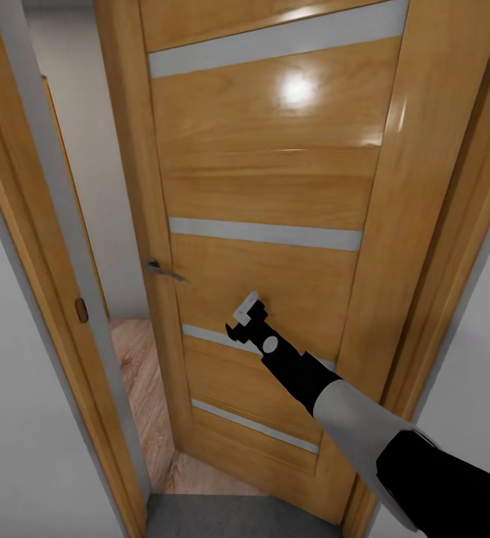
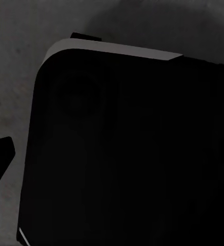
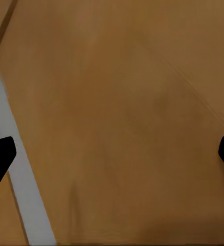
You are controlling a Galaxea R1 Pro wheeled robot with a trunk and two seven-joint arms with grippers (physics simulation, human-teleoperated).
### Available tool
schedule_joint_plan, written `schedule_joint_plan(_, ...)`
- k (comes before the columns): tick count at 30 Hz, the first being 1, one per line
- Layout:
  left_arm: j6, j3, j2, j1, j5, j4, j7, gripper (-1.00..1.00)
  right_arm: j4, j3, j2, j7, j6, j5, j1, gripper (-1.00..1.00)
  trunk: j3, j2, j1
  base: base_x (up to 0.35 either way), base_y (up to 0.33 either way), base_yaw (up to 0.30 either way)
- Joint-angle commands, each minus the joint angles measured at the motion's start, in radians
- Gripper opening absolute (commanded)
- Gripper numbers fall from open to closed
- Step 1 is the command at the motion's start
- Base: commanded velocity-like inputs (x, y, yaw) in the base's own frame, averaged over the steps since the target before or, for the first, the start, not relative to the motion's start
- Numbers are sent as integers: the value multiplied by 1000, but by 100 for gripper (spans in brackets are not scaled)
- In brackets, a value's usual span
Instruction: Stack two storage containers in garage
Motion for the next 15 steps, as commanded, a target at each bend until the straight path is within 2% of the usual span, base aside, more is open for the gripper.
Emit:
schedule_joint_plan(1,-2,0,0,1,6,-1,0,100,35,-4,0,-4,6,13,-2,100,-1,0,0,0,0,0)
schedule_joint_plan(10,-2,-1,0,1,5,-1,0,100,66,-7,0,-4,2,14,-13,100,-1,0,0,2,2,0)
schedule_joint_plan(15,-2,-4,0,1,5,-1,0,100,67,-7,0,-4,1,14,-13,100,-1,0,0,70,110,0)
